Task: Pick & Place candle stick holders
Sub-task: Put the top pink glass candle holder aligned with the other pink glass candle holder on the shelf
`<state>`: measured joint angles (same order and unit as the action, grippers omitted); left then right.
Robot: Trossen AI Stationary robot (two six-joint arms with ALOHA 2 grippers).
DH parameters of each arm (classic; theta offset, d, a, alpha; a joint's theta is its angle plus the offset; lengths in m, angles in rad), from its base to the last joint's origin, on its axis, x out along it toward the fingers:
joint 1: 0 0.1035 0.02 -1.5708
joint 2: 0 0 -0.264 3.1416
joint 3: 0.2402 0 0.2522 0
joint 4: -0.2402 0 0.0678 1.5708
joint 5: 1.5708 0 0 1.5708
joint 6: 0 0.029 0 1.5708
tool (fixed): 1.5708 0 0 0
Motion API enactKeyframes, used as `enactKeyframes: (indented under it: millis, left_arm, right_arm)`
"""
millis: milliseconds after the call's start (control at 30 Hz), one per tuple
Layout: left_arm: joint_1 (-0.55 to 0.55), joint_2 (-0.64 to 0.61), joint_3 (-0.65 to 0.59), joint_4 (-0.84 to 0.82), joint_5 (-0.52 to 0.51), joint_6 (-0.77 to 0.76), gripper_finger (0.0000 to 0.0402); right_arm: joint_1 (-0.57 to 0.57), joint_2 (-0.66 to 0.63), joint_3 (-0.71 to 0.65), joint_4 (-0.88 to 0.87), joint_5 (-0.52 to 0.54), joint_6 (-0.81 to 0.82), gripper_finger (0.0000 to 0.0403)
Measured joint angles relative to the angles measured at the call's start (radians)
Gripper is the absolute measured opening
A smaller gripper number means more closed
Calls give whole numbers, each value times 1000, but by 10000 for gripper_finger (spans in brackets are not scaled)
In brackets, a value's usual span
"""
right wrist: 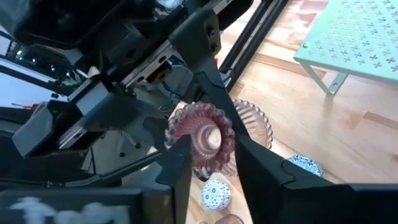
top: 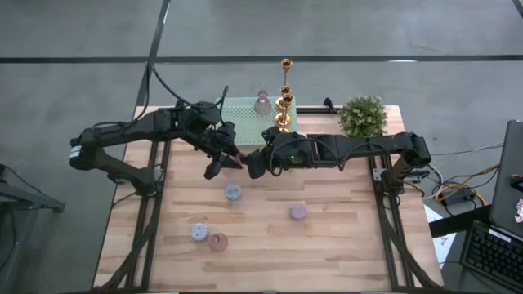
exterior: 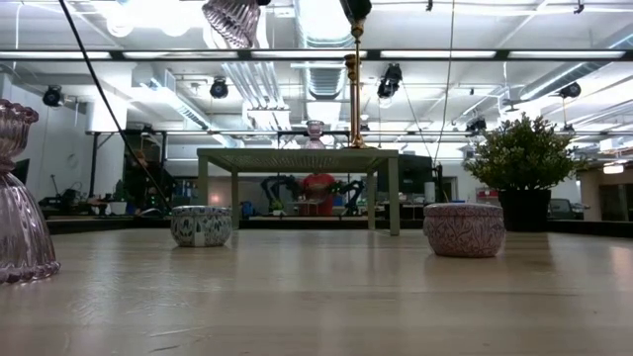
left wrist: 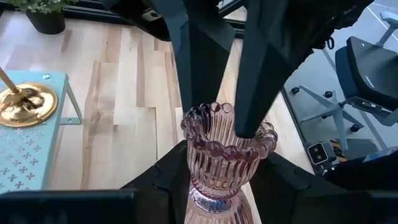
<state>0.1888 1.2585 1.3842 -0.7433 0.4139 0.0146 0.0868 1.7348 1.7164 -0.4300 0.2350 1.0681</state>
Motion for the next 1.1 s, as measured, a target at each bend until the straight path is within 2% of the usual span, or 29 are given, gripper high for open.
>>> enactKeyframes:
  millis: [300,633,833,1100]
  left_arm:
    - [14,-7,0,-17,-77,10,140]
    - [85,-12,0,9,-229,-31,139]
    - [142,-1,-44,183,-232,-64,139]
    - [189,0,-249,560,-233,-131,139]
  right_arm:
    - [0,-32,8,-4,8,-55,170]
    - [11,-99,11,0,86,-165,167]
    - [34,-107,11,1,153,-234,159]
    - [64,-126,11,25,172,-368,145]
